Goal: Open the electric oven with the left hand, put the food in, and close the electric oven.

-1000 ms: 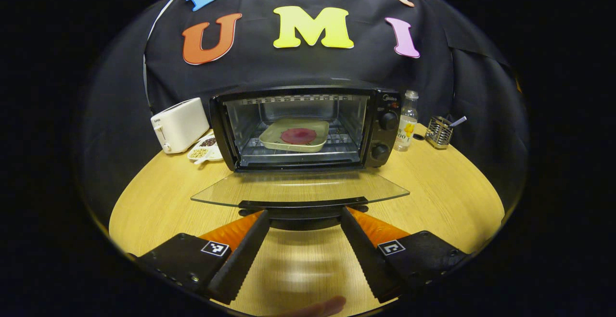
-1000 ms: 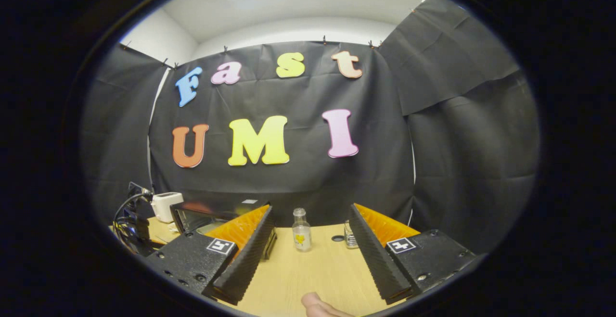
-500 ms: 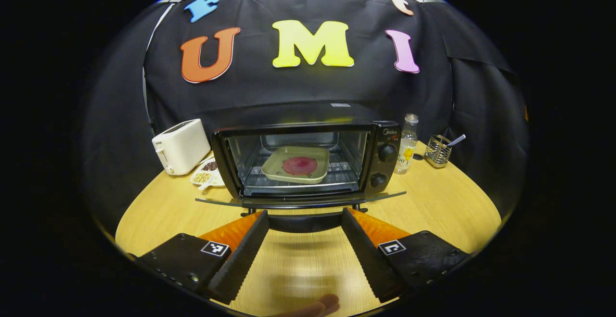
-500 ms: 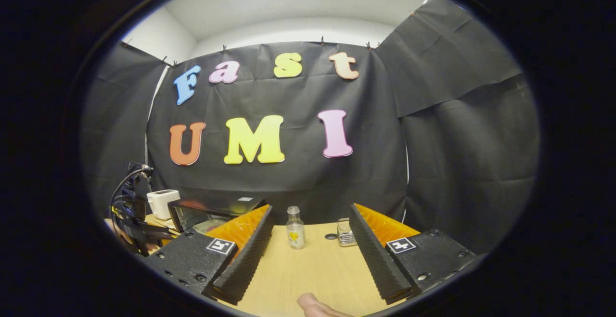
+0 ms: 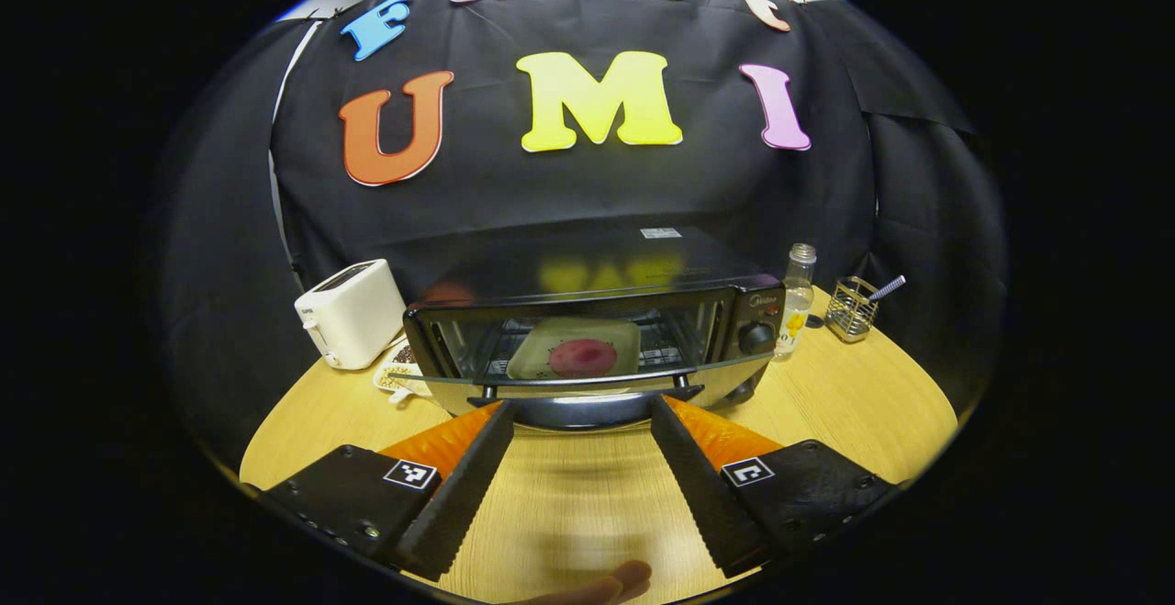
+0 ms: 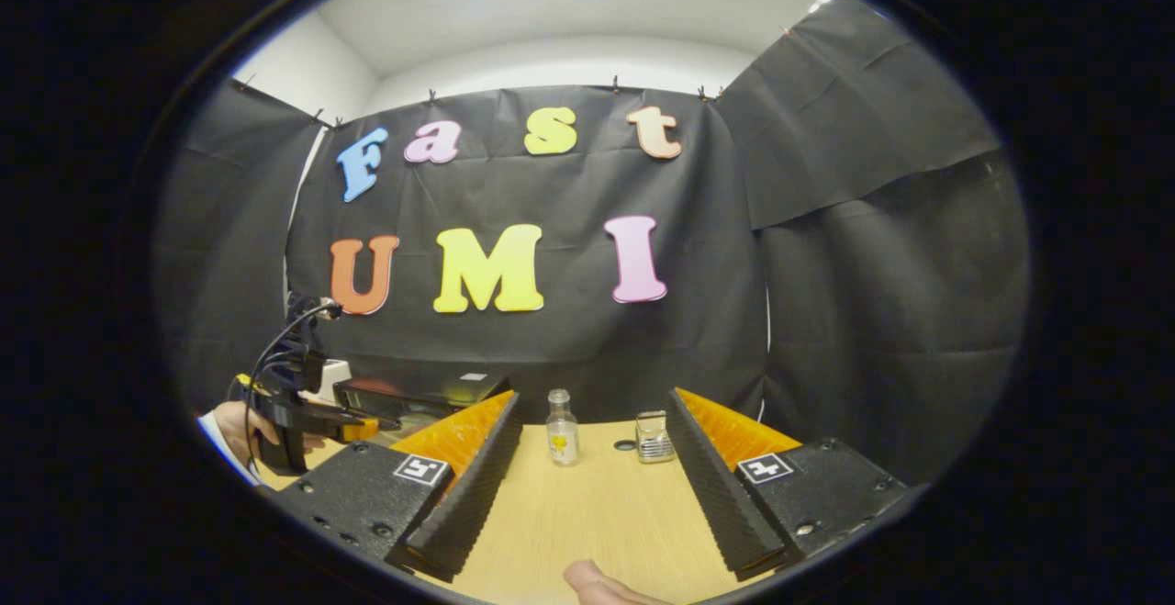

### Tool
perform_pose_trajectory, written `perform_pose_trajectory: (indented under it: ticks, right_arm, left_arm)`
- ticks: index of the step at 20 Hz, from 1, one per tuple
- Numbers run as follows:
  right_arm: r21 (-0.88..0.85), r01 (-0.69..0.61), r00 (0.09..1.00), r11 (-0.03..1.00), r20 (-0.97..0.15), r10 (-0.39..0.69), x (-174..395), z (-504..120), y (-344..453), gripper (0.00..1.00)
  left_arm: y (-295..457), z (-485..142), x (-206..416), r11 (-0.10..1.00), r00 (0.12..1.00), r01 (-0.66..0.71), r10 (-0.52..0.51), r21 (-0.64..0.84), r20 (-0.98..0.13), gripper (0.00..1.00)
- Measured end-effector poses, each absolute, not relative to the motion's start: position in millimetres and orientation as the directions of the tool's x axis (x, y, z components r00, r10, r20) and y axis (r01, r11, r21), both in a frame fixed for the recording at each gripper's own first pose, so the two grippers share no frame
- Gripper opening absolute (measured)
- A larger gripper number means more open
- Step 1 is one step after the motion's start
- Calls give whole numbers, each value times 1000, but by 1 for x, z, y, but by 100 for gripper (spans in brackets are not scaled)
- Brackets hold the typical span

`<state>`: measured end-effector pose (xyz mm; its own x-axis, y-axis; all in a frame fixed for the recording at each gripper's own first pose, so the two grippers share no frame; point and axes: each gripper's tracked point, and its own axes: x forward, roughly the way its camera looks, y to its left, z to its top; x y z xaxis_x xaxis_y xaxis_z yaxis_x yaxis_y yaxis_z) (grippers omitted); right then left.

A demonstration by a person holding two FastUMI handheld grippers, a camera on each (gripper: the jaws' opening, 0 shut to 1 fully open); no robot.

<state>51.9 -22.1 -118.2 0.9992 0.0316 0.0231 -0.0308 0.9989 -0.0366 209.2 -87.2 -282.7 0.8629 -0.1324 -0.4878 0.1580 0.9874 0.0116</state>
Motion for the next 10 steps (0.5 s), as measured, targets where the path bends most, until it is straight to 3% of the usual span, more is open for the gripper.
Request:
perform_pose_trajectory:
  ticks: [5, 10]
  right_arm:
    - [-49, -9, 999, 999, 35, 11, 11, -119, -40, 99]
    - [-31, 28, 998, 999, 52, -27, -13, -115, -54, 96]
  left_arm:
    - [-86, -264, 182, 989, 887, 146, -137, -14, -441, 97]
    - [-90, -218, 123, 985, 923, 174, -160, 8, -351, 96]
